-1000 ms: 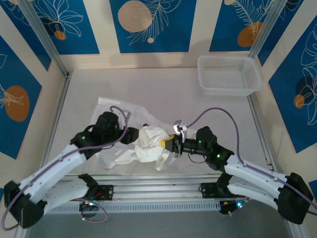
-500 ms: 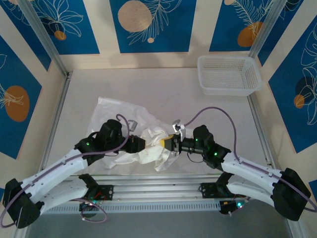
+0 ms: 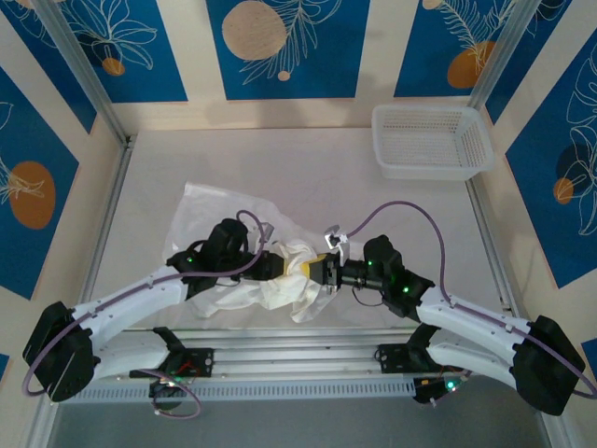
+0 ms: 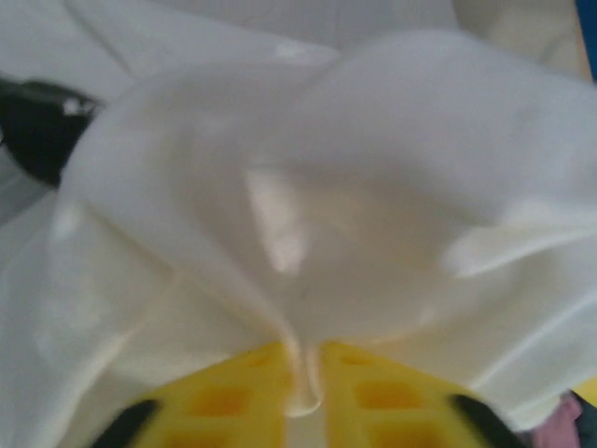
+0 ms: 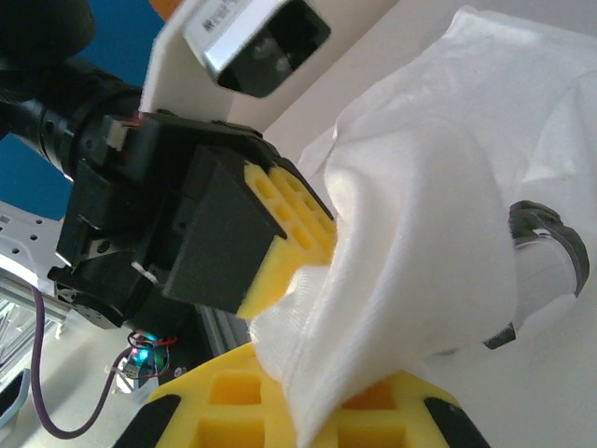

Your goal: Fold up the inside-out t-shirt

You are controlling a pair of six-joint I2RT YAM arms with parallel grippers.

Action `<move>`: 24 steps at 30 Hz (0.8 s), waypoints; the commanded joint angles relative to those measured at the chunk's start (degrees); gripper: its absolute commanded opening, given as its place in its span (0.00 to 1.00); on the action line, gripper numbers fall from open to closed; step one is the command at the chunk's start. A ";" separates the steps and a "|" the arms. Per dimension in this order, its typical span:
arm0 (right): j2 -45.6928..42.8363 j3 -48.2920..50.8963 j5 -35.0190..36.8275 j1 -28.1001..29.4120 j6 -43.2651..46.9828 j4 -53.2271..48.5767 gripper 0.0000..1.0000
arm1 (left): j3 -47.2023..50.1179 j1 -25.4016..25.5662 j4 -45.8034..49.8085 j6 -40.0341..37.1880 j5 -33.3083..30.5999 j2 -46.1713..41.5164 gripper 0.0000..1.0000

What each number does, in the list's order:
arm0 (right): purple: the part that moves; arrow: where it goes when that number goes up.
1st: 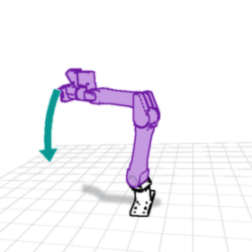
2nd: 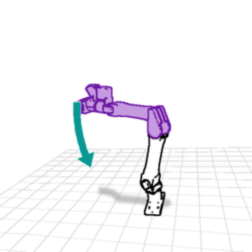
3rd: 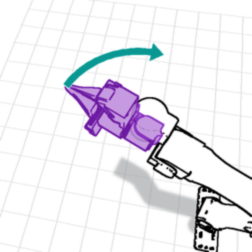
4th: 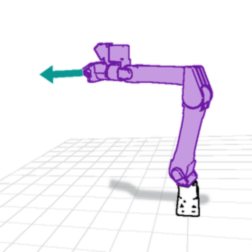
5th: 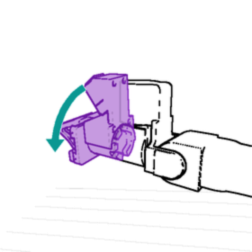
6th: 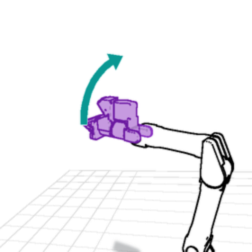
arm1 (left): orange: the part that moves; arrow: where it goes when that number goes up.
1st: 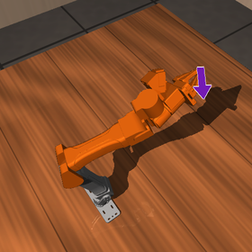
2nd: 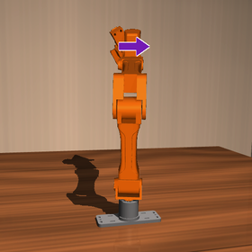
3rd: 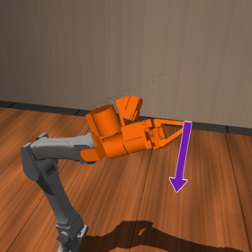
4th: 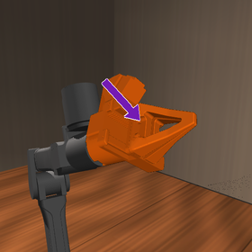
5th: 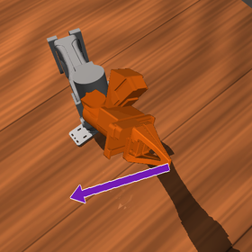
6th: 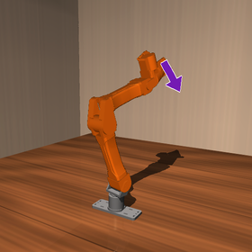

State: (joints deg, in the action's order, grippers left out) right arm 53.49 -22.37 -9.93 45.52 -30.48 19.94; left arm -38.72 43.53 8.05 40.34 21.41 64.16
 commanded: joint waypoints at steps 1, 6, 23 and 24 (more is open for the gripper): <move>0.41 -1.68 -0.64 -0.08 -0.77 1.96 0.00 | -0.45 0.33 -4.53 2.15 1.67 -2.21 0.02; -0.44 -0.40 3.15 -0.55 -0.45 0.59 0.00 | -2.69 0.31 0.43 1.08 -0.58 -6.08 0.00; -11.51 0.11 15.11 -0.97 3.07 -8.16 0.48 | -8.80 -0.73 3.43 8.80 1.51 -10.38 0.00; -14.23 0.65 19.77 1.54 4.77 -7.62 0.47 | -8.51 -0.75 2.84 9.17 1.67 -10.34 0.00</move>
State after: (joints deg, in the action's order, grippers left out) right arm 44.97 -19.81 0.56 43.38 -28.73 13.15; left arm -46.46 43.24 10.41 48.16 22.92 53.67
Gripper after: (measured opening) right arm 0.471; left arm 0.050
